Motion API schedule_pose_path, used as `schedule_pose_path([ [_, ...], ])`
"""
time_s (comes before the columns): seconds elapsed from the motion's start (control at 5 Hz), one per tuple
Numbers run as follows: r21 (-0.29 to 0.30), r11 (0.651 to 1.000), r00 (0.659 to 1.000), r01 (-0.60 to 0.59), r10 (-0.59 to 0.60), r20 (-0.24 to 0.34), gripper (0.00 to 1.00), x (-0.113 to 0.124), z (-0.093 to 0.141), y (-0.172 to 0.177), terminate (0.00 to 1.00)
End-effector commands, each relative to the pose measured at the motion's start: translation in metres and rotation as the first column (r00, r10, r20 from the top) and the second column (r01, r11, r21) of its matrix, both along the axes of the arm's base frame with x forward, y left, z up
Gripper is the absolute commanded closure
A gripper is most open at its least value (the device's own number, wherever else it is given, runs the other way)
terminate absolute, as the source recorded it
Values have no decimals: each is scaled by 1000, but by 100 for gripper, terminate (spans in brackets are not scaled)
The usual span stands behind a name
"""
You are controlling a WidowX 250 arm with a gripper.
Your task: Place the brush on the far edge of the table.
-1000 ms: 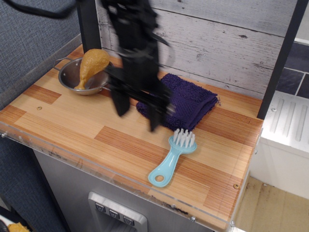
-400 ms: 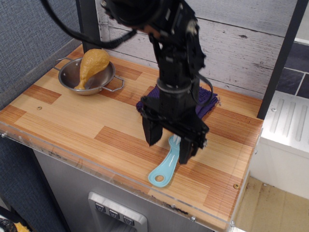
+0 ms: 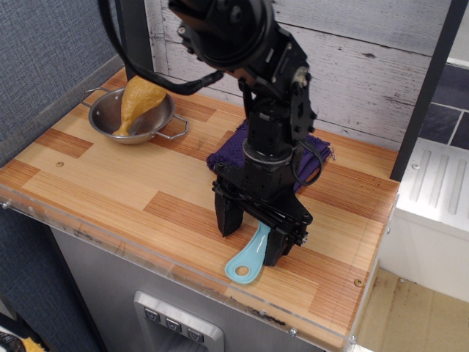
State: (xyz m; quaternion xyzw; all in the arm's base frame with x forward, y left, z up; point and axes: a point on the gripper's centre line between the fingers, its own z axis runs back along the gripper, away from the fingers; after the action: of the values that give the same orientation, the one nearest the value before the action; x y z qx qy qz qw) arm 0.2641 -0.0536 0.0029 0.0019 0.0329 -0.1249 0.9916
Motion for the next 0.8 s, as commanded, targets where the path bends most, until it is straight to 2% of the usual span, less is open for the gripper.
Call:
schedule_pose_path([
  [0.0,-13,1000,1000,24,-24,5,100,-7,-3,0,0],
  [0.2,-57,997,997,48,-45,60,100,-9,22,-2,0],
  [0.4,-101,993,986,66,-49,161,100,-16,66,15,0],
  [0.6,-73,997,977,-26,41,208,100,-23,93,63,0],
])
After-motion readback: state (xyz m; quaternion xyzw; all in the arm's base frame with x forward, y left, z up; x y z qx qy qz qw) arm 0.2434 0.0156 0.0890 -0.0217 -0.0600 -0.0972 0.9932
